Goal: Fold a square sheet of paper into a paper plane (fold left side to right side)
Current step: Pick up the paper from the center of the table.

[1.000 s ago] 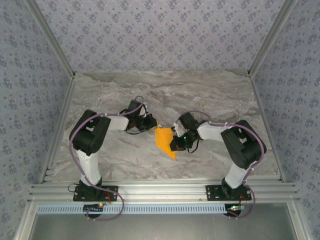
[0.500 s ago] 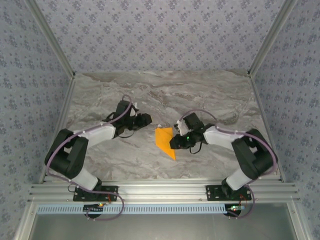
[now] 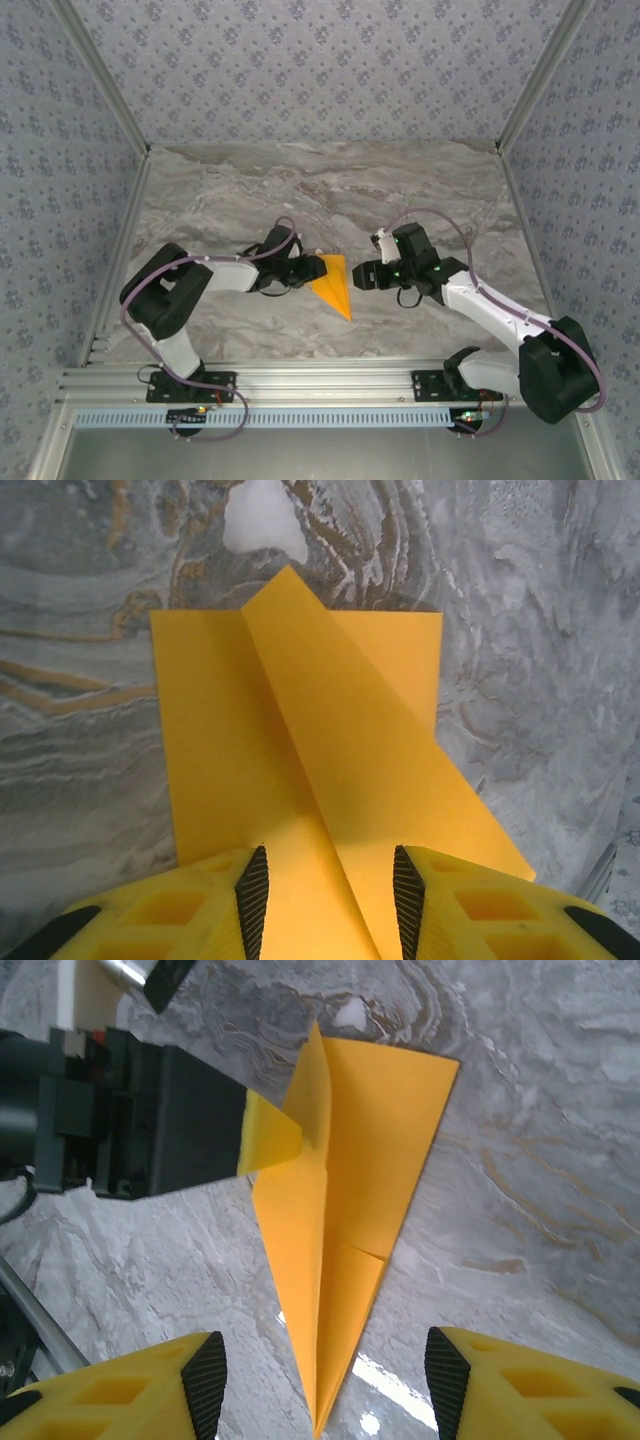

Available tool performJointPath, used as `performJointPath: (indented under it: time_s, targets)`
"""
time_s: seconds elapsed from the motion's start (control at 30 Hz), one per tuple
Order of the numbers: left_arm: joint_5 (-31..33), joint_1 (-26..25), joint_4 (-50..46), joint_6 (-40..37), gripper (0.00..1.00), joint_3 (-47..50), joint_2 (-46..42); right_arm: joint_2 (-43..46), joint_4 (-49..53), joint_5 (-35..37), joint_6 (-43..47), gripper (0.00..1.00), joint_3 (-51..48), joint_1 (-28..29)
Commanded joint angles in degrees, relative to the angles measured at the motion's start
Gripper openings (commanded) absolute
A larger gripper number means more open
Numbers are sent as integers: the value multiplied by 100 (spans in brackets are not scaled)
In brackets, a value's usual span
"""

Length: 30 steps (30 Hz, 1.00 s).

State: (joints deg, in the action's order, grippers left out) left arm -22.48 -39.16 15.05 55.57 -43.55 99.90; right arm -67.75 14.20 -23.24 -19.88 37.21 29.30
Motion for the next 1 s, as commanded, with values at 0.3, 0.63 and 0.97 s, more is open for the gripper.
performJointPath:
  time_s: [0.3,0.63,0.97]
  targets:
    - [-74,-117,120,60,39,-638,508,288,134,-132,63,59,-279,-285]
    - [-200,-147,425,86,23,-874,475,116,-250,-1305,-96,77,-572,-743]
    - [-128,-137,369,94,2,-830,-308,-319,-1844,-3209,-996,100,-986,-1224]
